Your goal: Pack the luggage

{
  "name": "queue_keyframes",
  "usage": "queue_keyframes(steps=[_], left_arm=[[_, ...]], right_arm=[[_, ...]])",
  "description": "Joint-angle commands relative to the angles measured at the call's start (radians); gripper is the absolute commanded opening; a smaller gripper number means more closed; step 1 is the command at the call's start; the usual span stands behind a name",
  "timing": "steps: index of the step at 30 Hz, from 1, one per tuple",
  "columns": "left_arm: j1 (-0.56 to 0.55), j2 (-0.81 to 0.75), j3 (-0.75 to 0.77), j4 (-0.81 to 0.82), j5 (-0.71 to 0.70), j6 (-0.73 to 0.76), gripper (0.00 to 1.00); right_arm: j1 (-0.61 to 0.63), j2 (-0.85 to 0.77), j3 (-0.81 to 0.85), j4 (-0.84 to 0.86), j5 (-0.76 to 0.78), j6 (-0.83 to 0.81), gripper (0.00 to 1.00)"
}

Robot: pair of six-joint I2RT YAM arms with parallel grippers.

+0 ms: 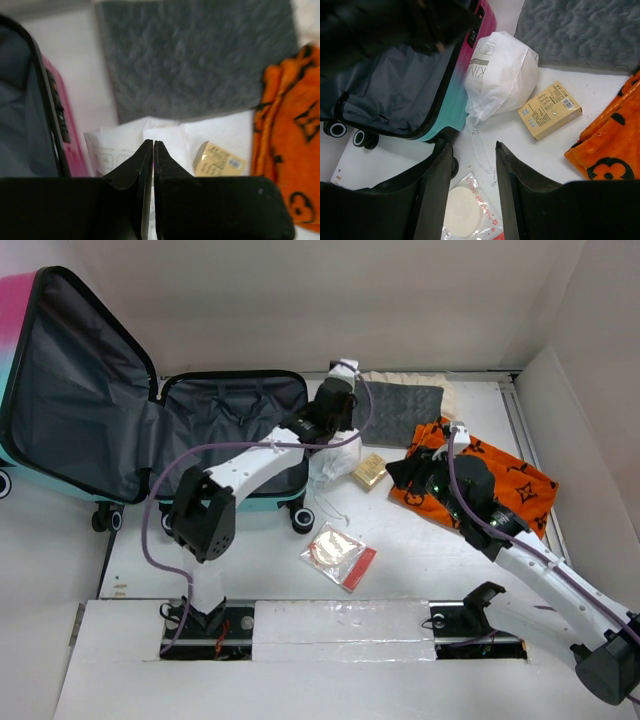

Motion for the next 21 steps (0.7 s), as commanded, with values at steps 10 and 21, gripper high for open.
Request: queue_keyframes(steps=[10,21], left_arm=[[0.172,-0.253,0.115,-0.088,0.178,-0.036,0.00],[0.115,-0.086,0.011,-0.096,0.233,-0.042,0.73]], right_arm=[[0.026,0.000,-0.001,0.053,0.020,0.018,0.48],[0.054,0.021,-0.010,0.062,0.049,0.027,0.58]])
